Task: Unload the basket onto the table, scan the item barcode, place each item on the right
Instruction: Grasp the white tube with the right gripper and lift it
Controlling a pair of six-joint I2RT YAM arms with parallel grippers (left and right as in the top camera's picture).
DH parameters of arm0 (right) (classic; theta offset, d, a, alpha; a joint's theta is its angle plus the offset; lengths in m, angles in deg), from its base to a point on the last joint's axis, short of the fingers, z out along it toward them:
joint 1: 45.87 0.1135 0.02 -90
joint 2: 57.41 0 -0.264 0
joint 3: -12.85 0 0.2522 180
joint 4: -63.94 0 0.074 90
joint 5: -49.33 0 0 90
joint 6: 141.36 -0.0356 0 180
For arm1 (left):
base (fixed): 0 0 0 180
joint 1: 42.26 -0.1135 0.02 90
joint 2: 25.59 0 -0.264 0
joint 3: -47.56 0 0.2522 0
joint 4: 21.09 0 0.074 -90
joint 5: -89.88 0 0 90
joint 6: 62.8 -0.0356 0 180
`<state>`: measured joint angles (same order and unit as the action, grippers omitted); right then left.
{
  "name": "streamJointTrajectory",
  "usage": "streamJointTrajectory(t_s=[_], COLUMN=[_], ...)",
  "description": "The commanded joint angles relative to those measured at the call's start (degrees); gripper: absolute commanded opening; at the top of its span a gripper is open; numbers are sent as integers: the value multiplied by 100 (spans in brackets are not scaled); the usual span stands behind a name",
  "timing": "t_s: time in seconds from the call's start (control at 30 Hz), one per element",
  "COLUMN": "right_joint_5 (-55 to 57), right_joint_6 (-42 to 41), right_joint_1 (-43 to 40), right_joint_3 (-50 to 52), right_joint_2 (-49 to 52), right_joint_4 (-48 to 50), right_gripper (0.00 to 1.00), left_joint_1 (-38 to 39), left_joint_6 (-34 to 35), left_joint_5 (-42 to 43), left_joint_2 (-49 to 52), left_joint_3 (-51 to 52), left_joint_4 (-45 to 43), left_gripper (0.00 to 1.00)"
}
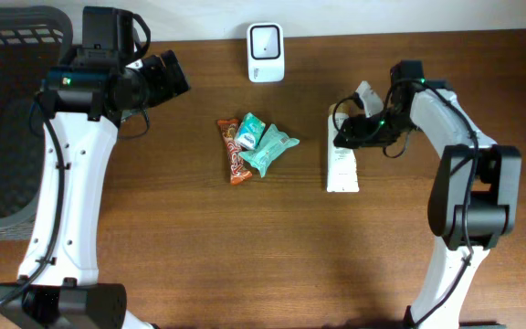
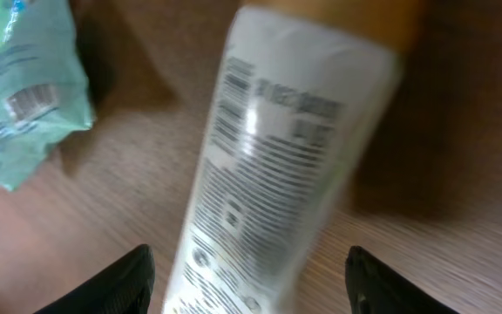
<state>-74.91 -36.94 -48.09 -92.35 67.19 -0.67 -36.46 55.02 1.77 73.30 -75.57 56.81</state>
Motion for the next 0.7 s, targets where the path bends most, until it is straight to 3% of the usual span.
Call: streamJointTrajectory(t_s=[0.0, 0.07, 0.1, 0.13, 0.17, 0.27, 0.4, 0.53, 0.67], right_joint_5=[-737, -739, -737, -715, -688, 417, 3220, 5998, 6749], right_joint_6=[55, 9, -28, -177, -184, -566, -1384, -2474, -2776], right_joint_1=[48, 48, 48, 28, 20, 79, 603, 1462, 2092], right_joint_3=[299, 299, 278, 155, -24, -916, -2199, -2085, -1237], right_joint_2=[197, 245, 234, 219, 214, 208, 208, 245, 247], right_joint_4=[181, 177, 164, 90, -79, -881, -1967, -2118, -1672], right_gripper=[54, 38, 18, 7, 4, 4, 4, 4, 4], left_joint_1=[-24, -24, -24, -24, -24, -24, -24, -24, -24], left_joint_6=[-116, -116, -116, -116, -116, -116, -116, -116, -116], left_joint_5=[-22, -22, -22, -22, -22, -22, -22, -22, -22], left_joint_2=[-37, -37, -37, -37, -37, -37, -37, -37, -37], left_joint_3=[-31, -31, -31, -28, -28, -28, -28, -28, -28], left_joint_4=[4, 7, 4, 4, 4, 4, 4, 4, 7], left_gripper=[99, 99, 99, 99, 99, 99, 99, 99, 99])
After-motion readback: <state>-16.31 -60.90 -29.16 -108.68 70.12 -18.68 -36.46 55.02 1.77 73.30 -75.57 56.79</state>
